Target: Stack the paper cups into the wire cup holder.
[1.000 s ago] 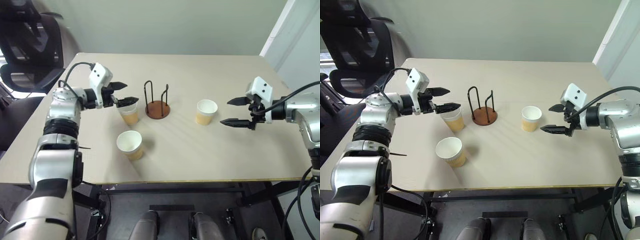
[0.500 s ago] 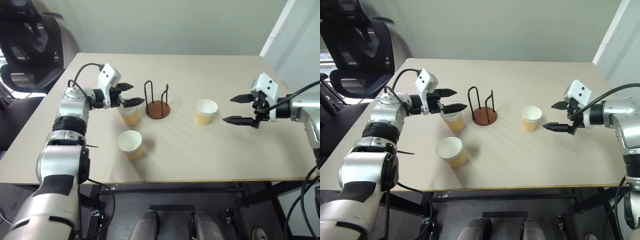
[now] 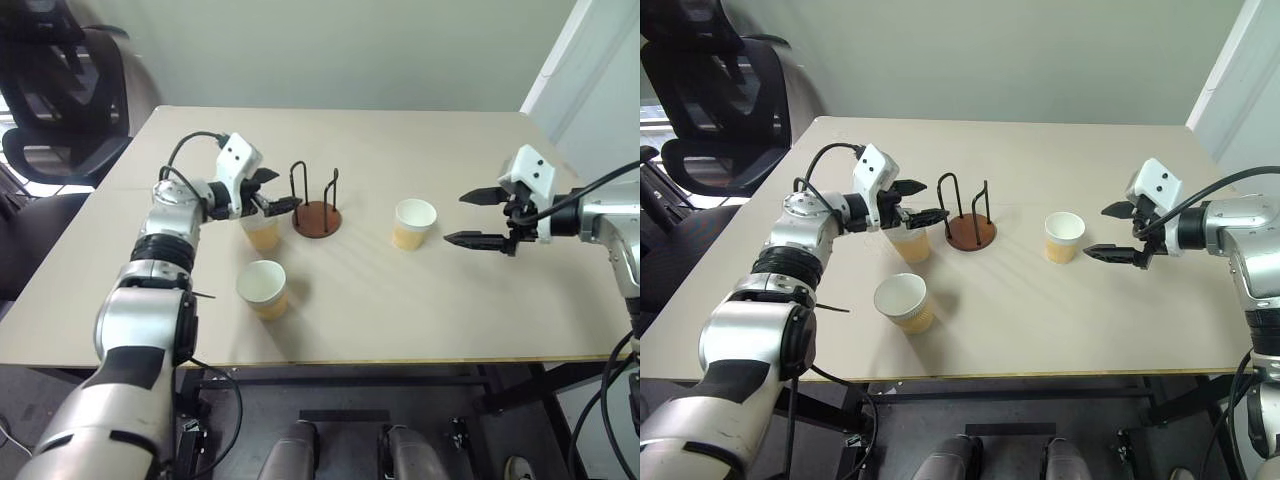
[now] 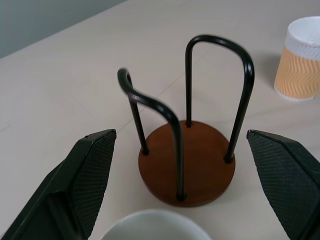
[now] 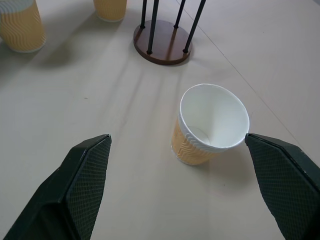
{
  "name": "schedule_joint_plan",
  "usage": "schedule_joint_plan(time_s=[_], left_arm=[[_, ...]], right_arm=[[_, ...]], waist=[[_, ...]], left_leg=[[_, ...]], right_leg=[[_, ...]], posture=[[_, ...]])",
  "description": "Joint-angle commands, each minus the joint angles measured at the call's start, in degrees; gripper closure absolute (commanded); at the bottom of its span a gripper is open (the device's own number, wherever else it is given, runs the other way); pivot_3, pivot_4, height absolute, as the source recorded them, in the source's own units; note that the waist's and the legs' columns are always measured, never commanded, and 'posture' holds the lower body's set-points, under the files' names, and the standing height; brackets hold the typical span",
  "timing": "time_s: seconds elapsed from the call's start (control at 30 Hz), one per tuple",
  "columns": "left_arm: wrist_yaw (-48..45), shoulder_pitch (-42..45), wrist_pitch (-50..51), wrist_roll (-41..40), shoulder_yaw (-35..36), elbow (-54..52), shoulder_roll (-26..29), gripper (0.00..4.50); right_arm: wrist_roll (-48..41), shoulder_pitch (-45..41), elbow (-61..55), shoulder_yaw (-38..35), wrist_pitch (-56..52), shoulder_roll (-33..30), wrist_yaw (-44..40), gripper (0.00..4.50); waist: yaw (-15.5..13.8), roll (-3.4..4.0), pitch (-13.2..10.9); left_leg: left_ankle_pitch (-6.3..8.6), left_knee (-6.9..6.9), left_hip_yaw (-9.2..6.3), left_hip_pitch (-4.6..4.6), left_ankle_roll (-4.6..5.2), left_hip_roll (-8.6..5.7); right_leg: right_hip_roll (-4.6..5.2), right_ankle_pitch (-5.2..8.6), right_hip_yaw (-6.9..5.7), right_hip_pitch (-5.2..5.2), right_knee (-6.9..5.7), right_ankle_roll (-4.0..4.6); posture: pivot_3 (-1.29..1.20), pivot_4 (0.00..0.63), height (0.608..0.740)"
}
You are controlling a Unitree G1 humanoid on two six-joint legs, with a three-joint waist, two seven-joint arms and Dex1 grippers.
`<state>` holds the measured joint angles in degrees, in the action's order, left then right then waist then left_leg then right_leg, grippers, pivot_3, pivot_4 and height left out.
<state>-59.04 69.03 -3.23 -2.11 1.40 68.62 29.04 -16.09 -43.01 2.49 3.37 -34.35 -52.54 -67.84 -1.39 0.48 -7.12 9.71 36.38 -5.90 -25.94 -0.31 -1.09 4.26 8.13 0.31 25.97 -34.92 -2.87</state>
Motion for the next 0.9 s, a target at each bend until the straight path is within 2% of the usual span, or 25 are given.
schedule_joint_plan(time_s=[0.03, 0.9], left_arm=[[1.1, 2.6, -0.8, 0.0, 0.9, 0.6, -0.6, 0.0], [7.1, 3.3, -1.7, 2.0, 0.9, 4.5, -5.2, 0.0]], right_arm=[[-1.0, 0.1, -2.0, -2.1, -0.2, -0.4, 0.6, 0.15], [-2.4, 2.7, -4.6, -3.4, -1.3, -0.9, 2.2, 0.15]], waist=[[0.0, 0.0, 0.0], [-0.1, -0.01, 0.0]], left_leg=[[0.0, 0.0, 0.0, 0.0, 0.0, 0.0], [-0.1, 0.08, 0.03, -0.03, 0.21, -0.28]], right_leg=[[0.0, 0.0, 0.0, 0.0, 0.0, 0.0], [0.06, -0.05, 0.21, -0.07, 0.01, -0.4]], posture=[[0.0, 0.15, 0.74], [0.0, 0.15, 0.74]])
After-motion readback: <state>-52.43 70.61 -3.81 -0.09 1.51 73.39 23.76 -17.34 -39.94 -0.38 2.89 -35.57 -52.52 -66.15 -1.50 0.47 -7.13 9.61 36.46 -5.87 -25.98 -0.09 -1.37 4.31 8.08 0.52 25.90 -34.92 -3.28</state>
